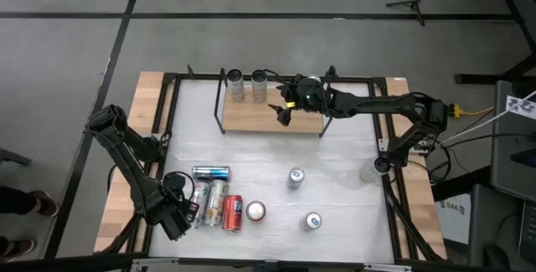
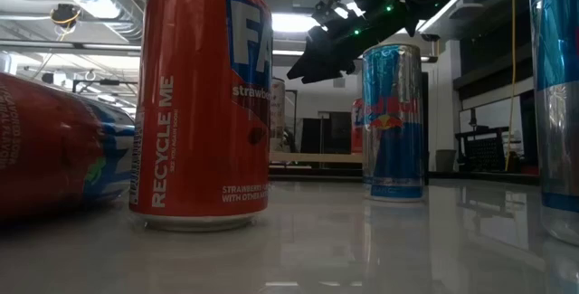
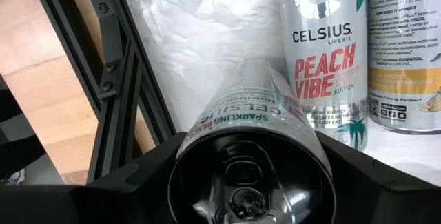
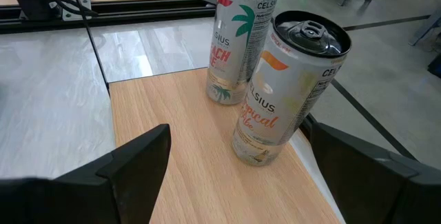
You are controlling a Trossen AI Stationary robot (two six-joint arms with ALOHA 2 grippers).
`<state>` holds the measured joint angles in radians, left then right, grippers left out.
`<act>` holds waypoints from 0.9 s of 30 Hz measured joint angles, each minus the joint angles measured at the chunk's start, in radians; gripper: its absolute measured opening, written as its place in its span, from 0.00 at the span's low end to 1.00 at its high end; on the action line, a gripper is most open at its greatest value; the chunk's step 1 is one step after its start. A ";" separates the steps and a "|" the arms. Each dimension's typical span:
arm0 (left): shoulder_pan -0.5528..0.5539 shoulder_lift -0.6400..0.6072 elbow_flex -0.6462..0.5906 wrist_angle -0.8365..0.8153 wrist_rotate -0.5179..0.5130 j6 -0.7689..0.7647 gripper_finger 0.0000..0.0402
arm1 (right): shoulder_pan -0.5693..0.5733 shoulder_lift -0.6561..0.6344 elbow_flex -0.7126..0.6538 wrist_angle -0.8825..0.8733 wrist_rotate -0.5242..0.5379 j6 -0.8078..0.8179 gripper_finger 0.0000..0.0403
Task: Place canned beverage on shelf
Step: Put the left white pink soda can on the shelf aligned with the other white pink soda can
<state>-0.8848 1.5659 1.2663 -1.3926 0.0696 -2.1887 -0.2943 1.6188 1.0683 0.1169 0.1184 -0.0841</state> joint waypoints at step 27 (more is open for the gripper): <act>0.111 -0.368 -0.001 -0.126 -0.005 0.167 0.60 | 0.000 0.000 0.000 0.000 0.000 0.000 0.86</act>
<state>-0.7738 1.1981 1.2652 -1.5189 0.0649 -2.0218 -0.2945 1.6188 1.0683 0.1169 0.1184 -0.0841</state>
